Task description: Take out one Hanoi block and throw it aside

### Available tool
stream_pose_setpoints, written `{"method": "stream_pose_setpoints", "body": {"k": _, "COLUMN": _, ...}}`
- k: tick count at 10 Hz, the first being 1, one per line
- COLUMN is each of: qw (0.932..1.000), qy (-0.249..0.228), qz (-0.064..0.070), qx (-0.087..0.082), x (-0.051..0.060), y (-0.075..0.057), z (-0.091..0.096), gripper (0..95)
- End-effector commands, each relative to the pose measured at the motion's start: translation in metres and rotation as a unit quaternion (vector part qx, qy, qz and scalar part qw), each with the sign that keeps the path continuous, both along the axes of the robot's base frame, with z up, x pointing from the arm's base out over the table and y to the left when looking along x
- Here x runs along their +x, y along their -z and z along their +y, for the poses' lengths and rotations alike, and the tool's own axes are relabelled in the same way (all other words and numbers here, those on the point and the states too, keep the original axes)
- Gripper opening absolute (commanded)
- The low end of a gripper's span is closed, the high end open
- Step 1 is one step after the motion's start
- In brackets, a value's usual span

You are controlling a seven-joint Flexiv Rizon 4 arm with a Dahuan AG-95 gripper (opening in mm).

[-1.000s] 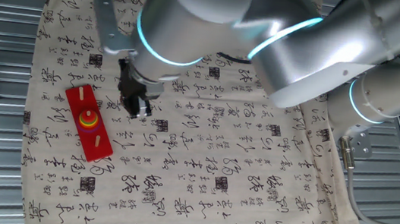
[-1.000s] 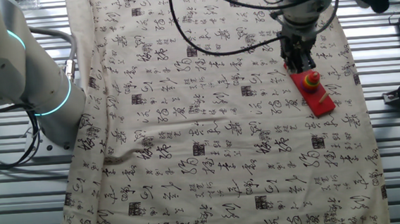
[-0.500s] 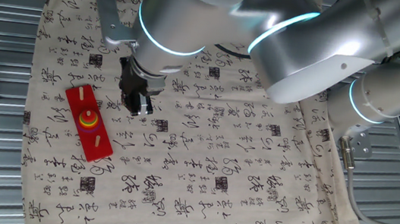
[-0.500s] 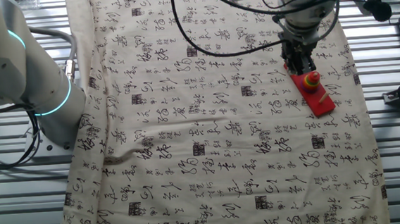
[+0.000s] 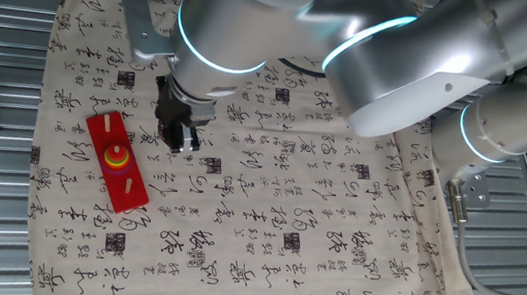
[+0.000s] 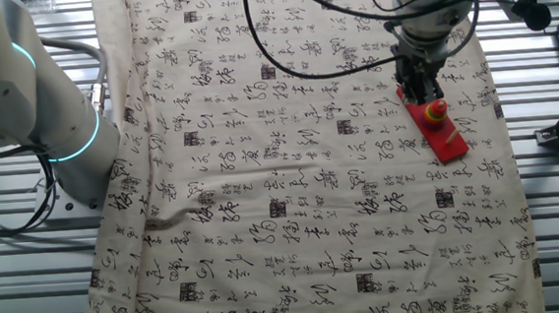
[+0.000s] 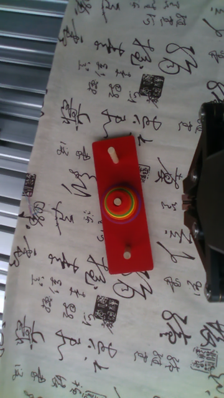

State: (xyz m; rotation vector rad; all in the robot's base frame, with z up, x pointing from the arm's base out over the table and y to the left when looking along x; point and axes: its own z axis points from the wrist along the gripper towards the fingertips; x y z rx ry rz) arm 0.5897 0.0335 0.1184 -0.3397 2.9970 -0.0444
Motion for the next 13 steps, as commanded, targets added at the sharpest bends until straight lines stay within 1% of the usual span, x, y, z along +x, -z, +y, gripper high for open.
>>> {"method": "stream_pose_setpoints", "body": {"k": 1, "qw": 1.0, "qy": 0.0, "qz": -0.001, "qx": 0.0, "x": 0.001, "y": 0.001, "z": 0.0, "gripper": 0.0}}
{"method": "stream_pose_setpoints", "body": {"k": 5, "qw": 1.0, "qy": 0.007, "qz": 0.0, "qx": 0.001, "x": 0.001, "y": 0.001, "z": 0.0, "gripper": 0.0}}
{"method": "stream_pose_setpoints", "body": {"k": 7, "qw": 1.0, "qy": 0.006, "qz": -0.002, "qx": 0.003, "x": 0.001, "y": 0.001, "z": 0.0, "gripper": 0.0}}
{"method": "stream_pose_setpoints", "body": {"k": 10, "qw": 0.9999, "qy": 0.008, "qz": 0.001, "qx": 0.007, "x": 0.002, "y": 0.001, "z": 0.001, "gripper": 0.0}}
{"method": "stream_pose_setpoints", "body": {"k": 13, "qw": 0.9999, "qy": 0.009, "qz": 0.008, "qx": 0.011, "x": 0.014, "y": 0.0, "z": 0.002, "gripper": 0.0}}
